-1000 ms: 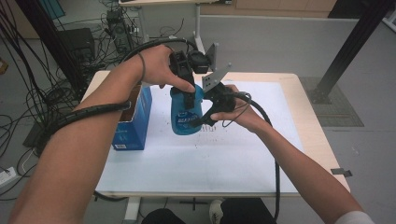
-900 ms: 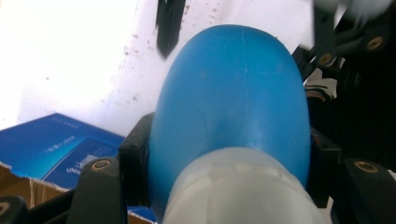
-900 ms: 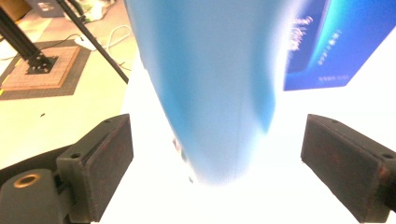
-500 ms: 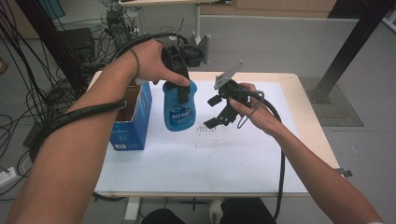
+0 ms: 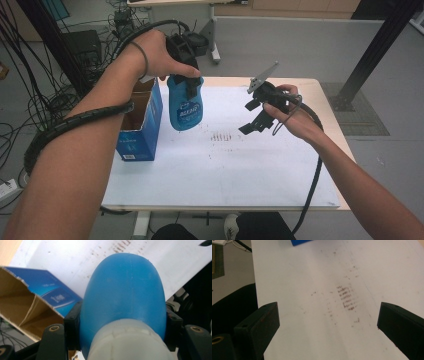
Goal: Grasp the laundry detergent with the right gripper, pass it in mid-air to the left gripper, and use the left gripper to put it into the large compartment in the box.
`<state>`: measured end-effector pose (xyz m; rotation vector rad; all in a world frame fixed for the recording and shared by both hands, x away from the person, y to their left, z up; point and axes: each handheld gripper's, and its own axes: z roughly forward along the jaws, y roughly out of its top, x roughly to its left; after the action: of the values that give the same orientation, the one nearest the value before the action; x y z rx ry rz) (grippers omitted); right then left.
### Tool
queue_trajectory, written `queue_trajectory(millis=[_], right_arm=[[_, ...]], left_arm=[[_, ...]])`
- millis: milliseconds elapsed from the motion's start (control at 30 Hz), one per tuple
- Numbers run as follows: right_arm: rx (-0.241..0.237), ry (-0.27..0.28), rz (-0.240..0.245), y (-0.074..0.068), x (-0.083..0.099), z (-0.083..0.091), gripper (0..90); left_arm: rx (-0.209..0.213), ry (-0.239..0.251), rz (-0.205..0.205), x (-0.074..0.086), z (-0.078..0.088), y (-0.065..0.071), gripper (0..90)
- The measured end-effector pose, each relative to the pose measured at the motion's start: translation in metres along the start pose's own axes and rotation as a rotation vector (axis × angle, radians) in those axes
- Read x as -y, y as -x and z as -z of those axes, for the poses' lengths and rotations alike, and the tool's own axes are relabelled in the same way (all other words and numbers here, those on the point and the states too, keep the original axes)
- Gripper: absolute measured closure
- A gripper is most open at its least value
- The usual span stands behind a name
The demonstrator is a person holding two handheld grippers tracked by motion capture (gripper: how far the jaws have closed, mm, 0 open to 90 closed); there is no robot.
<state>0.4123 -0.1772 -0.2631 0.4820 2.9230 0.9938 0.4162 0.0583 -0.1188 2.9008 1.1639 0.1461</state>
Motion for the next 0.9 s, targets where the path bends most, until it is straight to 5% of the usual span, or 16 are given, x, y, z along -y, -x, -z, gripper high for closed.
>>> queue_trajectory(millis=[333,500,633,900], right_arm=[[0.084,-0.125,0.016,0.0,0.021,0.02,4.7],[0.104,-0.169,0.032,-0.003,0.028,0.026,5.0],[0.12,-0.177,0.029,-0.004,0.033,0.031,5.0],[0.159,-0.193,0.033,-0.004,0.046,0.04,5.1]], left_arm=[[-0.029,0.033,0.229,0.008,0.028,-0.026,36.9],[-0.04,0.089,0.359,0.014,0.041,-0.039,36.9],[-0.062,0.064,0.402,0.02,0.047,-0.049,36.9],[-0.083,0.053,0.57,0.037,0.053,-0.073,36.9]])
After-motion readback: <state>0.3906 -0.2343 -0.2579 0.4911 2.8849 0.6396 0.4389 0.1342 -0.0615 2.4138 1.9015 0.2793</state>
